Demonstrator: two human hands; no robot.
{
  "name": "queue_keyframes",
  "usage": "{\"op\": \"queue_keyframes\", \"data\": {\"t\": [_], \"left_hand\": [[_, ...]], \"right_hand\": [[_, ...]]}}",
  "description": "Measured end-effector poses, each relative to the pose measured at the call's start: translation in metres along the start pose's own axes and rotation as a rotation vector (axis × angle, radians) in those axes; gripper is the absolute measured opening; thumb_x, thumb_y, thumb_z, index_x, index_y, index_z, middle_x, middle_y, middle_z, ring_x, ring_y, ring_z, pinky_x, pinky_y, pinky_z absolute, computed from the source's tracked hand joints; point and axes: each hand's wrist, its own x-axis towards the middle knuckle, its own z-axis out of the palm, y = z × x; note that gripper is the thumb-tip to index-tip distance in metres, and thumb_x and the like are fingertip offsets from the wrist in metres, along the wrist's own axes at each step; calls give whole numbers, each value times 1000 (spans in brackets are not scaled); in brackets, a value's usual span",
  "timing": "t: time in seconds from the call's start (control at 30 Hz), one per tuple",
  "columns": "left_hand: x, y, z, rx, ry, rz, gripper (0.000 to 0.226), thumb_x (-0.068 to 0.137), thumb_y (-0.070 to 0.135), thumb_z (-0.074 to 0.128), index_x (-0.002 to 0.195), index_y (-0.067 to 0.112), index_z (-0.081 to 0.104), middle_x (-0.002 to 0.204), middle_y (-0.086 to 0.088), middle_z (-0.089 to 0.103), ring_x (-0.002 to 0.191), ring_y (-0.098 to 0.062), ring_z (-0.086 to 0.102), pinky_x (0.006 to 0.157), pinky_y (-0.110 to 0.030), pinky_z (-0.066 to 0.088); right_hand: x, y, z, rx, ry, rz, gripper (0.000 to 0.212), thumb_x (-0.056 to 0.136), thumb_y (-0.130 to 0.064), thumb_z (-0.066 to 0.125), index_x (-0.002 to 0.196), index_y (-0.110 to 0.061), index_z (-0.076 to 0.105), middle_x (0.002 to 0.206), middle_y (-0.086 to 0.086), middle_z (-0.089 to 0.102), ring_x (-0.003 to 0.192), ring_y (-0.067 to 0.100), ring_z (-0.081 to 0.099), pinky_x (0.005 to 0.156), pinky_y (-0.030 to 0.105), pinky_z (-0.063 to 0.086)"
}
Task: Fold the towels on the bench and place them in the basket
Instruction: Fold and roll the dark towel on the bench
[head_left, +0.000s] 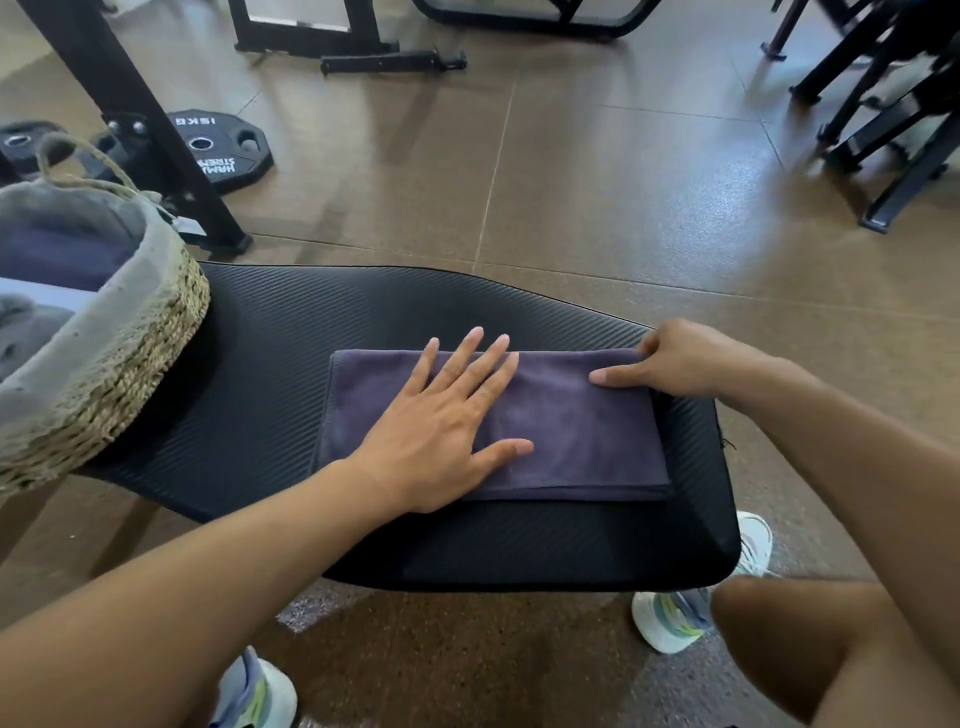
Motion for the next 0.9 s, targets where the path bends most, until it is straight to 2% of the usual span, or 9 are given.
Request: {"op": "queue_keyframes", "data": {"t": [0.17, 0.27, 0.33, 0.47, 0.63, 0.7, 0.77, 0.83, 0.9], "left_hand": [[6, 0, 4, 22, -119, -30, 91, 91, 80, 8, 160, 25, -14, 166, 11, -22, 149, -8, -30, 125, -45, -12], [6, 6, 1, -33, -122, -33, 94, 87, 81, 10, 160, 27, -11, 167, 11, -20, 150, -8, -29, 125, -42, -10], [6, 13, 0, -58, -126, -3, 93, 86, 82, 11, 161, 29, -8, 167, 10, -19, 150, -9, -29, 126, -40, -9], [7, 24, 5, -41, -128, 5, 87, 90, 80, 17, 160, 35, -8, 166, 9, -22, 149, -11, -32, 125, -43, -12], [8, 23, 3, -113, -133, 11, 89, 91, 78, 28, 160, 34, -4, 167, 11, -19, 149, -8, -30, 125, -40, -13], [7, 20, -6, -349, -69, -20, 83, 94, 65, 46, 161, 32, 10, 169, 13, -1, 153, -4, -17, 126, -30, -8], [5, 11, -18, -589, 117, -137, 63, 97, 45, 59, 154, 27, 38, 160, 12, 34, 152, -5, 17, 125, -26, 13], [3, -4, -31, -555, 335, -263, 33, 96, 30, 65, 128, 25, 65, 128, 9, 65, 122, -10, 55, 108, -29, 42], [1, -23, -44, -576, 364, -434, 10, 93, 22, 66, 100, 24, 73, 94, 9, 73, 86, -10, 66, 84, -28, 51]], "right_hand": [[-11, 4, 2, 317, -62, -27, 46, 78, -54, 80, 89, -10, 78, 86, 1, 76, 80, 20, 69, 70, 28, 51], [-17, 3, -6, 665, -95, -26, 35, 89, -36, 75, 111, -8, 76, 106, 7, 78, 79, 15, 68, 56, 18, 49], [-20, 10, -17, 755, -46, 6, 36, 91, -35, 74, 115, -8, 74, 109, 8, 77, 79, 13, 67, 60, 21, 51], [-27, 24, -35, 819, -10, 19, 39, 90, -39, 75, 114, -9, 70, 94, 2, 76, 71, 9, 70, 53, 21, 52], [-43, -4, -37, 956, -53, -107, 15, 93, -20, 72, 103, -14, 62, 79, 4, 64, 50, 6, 59, 41, 17, 44], [-47, -22, -32, 946, -67, -182, 14, 91, -18, 73, 94, -16, 60, 81, 11, 62, 58, 18, 58, 46, 23, 43], [-52, -40, -24, 860, -68, -227, 16, 89, -21, 76, 91, -17, 61, 86, 15, 63, 69, 26, 55, 53, 29, 39], [-54, -60, -13, 748, -50, -252, 17, 90, -23, 76, 93, -15, 61, 79, 12, 63, 62, 23, 54, 45, 26, 37], [-54, -81, 1, 679, -37, -271, 17, 90, -22, 75, 94, -15, 60, 69, 6, 62, 48, 16, 54, 39, 25, 37]]}}
